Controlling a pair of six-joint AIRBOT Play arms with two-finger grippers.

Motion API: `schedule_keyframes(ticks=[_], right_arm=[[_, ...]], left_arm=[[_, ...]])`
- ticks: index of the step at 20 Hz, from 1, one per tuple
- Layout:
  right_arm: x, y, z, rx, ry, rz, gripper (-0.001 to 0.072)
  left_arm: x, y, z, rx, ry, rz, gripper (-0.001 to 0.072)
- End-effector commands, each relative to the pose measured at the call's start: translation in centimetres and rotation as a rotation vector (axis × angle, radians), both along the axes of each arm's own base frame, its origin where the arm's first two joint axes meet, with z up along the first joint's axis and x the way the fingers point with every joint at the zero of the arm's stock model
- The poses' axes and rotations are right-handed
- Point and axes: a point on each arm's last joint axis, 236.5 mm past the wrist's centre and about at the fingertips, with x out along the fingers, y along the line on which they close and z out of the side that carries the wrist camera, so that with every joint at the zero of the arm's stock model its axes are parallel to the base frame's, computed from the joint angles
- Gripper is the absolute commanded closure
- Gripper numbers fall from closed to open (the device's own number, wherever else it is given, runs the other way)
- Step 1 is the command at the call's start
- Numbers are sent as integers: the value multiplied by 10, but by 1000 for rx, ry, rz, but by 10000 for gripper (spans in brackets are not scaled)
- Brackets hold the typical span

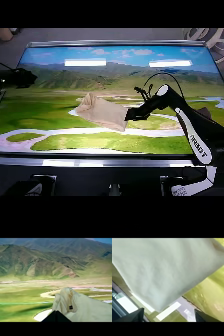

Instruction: Fold the shirts.

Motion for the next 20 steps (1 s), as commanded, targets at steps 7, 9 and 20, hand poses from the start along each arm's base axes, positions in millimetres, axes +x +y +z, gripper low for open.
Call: schedule_keyframes(ticks=[7, 9, 20], right_arm=[[23, 65, -5, 196, -65, -108, 689], [46, 51, 34, 239, -191, -83, 692], [57, -286, 186, 1, -494, -620, 691]], left_arm=[[-4, -28, -2, -1, -6, -69, 681], [-2, -28, -1, -3, -14, -67, 681], [-1, -28, -6, -3, -7, -66, 680]])
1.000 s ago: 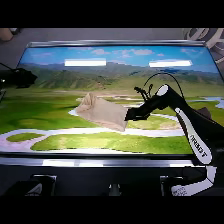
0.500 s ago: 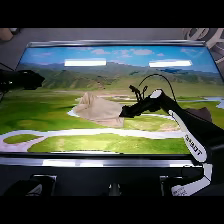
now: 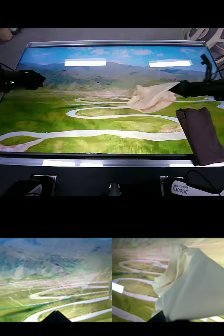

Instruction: Fold the shirts.

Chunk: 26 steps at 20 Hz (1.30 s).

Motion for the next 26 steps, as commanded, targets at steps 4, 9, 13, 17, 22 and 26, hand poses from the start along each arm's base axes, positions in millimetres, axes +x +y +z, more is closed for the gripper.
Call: schedule_keyframes(ticks=[4, 9, 13, 17, 22, 26], right_arm=[[-65, -151, 41, -74, -27, -328, 692], [-115, -179, 44, -38, 43, -384, 691], [-180, -199, 10, -208, 299, -394, 691], [-248, -223, -20, -360, 596, -435, 691], [-270, -201, -87, -280, 716, -406, 691], [-264, -215, -109, -342, 670, -435, 23]], left_arm=[[0, 0, -3, 1, 5, 0, 681], [0, 0, -3, 1, 5, 0, 680], [0, 0, -3, 1, 5, 0, 681], [2, -1, -8, -1, 6, 2, 681], [-1, -5, -20, -15, 36, -6, 680], [-1, -6, -19, -23, 34, -8, 681]])
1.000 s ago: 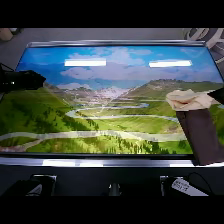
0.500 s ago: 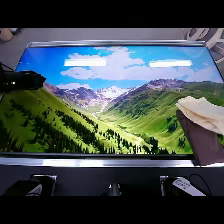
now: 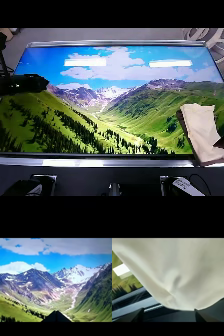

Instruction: Fold the shirts.

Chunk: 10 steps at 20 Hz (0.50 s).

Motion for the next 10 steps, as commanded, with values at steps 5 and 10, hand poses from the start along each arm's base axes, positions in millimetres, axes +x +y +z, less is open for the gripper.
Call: schedule_keyframes(ticks=[5, 10], right_arm=[[83, -62, 74, -309, -342, 90, 78], [228, 37, 189, -467, -743, 382, 72]], left_arm=[[25, -15, 56, -125, -176, 8, 682], [55, -2, 11, 149, 82, -52, 680]])
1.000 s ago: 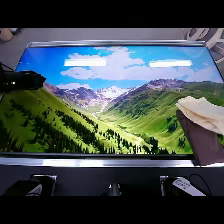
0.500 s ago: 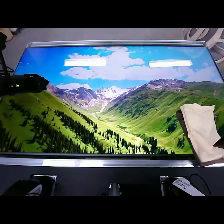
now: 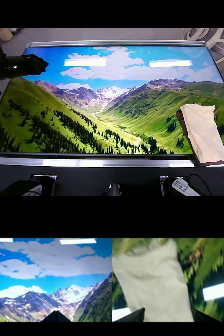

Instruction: Fold the shirts.

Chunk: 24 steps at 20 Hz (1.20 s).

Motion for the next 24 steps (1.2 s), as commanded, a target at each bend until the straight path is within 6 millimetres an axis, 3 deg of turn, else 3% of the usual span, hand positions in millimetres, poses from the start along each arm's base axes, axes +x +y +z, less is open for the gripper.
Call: schedule_keyframes(ticks=[1, 2, 3, 4, 5, 7, 9, 11, 14, 24], right_arm=[[89, 109, 60, -48, -214, 238, 73], [99, 150, 54, -49, -192, 323, 74], [102, 193, 39, -65, -139, 421, 80], [96, 227, 21, -91, -63, 517, 80], [83, 255, -3, -111, 46, 603, 80], [55, 286, -48, -91, 213, 666, 80], [21, 294, -94, -49, 342, 690, 107], [-4, 293, -124, -21, 438, 692, 108], [-6, 289, -128, -33, 447, 690, 101], [-5, 289, -128, -34, 443, 689, 101]], left_arm=[[10, 9, -53, 159, 266, -35, 659], [10, 9, -74, 170, 348, -39, 505], [5, 10, -98, 166, 445, -23, 179], [-7, 11, -120, 180, 547, -27, 56], [-22, 13, -138, 196, 631, -39, 56], [-39, 13, -157, 194, 651, -40, 56], [-54, 20, -170, 179, 596, 14, 56], [-60, 42, -187, 181, 561, 155, 56], [-69, 51, -202, 219, 597, 167, 56], [-67, 50, -203, 218, 595, 167, 56]])
